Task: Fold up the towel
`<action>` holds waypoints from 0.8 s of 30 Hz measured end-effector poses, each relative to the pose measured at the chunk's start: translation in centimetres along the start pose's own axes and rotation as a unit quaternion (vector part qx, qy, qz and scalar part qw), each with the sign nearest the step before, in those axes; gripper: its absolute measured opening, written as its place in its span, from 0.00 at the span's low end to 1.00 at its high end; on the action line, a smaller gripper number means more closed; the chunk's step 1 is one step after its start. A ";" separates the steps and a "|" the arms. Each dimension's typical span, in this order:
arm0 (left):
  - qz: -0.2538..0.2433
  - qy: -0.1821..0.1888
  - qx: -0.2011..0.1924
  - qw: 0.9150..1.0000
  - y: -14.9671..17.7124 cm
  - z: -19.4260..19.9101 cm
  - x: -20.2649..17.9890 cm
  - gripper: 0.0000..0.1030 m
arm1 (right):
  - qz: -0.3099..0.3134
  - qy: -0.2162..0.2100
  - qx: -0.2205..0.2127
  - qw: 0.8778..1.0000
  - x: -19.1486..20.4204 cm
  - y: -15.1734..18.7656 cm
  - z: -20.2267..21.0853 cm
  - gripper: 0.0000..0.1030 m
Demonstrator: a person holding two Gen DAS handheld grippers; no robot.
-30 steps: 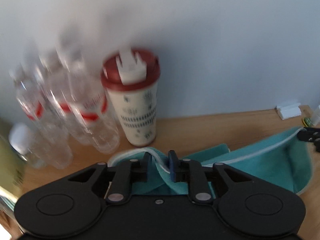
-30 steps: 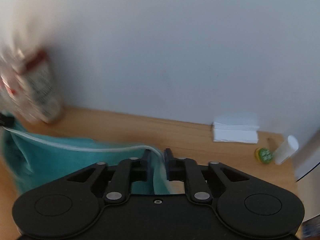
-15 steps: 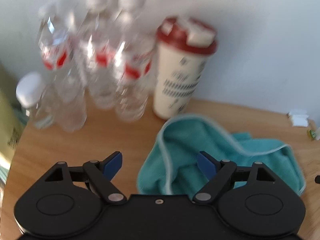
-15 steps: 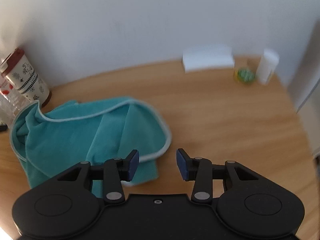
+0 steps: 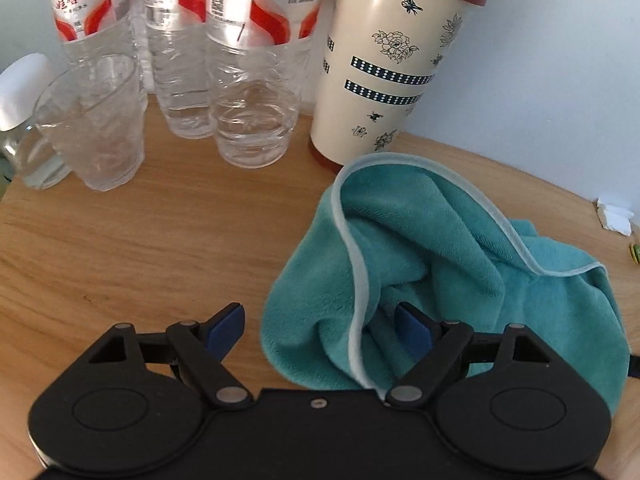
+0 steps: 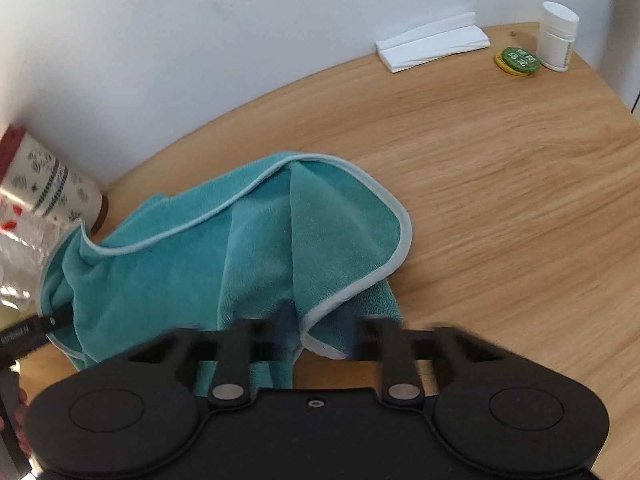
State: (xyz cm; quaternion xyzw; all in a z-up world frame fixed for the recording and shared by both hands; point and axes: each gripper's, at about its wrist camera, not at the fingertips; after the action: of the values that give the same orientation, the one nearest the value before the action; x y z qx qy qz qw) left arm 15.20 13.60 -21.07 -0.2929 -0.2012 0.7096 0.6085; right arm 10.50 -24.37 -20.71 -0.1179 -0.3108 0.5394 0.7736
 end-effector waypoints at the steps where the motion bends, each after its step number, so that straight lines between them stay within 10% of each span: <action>1: -0.001 0.005 -0.004 1.000 0.1 0.0 0.1 0.61 | -0.002 0.001 -0.004 1.000 -0.1 0.0 0.1 0.06; 4: -0.008 0.006 0.003 1.000 0.3 0.0 0.2 0.18 | 0.010 0.010 -0.029 0.999 -0.3 -0.4 1.1 0.04; 24: -0.034 0.088 -0.082 0.992 -3.7 15.0 2.6 0.14 | 0.036 -0.065 -0.133 0.988 -0.9 -3.5 17.3 0.02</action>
State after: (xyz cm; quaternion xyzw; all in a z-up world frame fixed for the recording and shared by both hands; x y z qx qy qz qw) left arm 7.82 17.86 -7.99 -0.3960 -0.2137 0.6411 0.6217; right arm 2.43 -29.18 -5.78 -0.1958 -0.4250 0.5271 0.7094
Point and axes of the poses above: each gripper's, at about its wrist camera, not at the fingertips, and z roughly against the way its jaws point, x to its left, y to its underside, and after that the axes turned 12 degrees about -x, right-handed
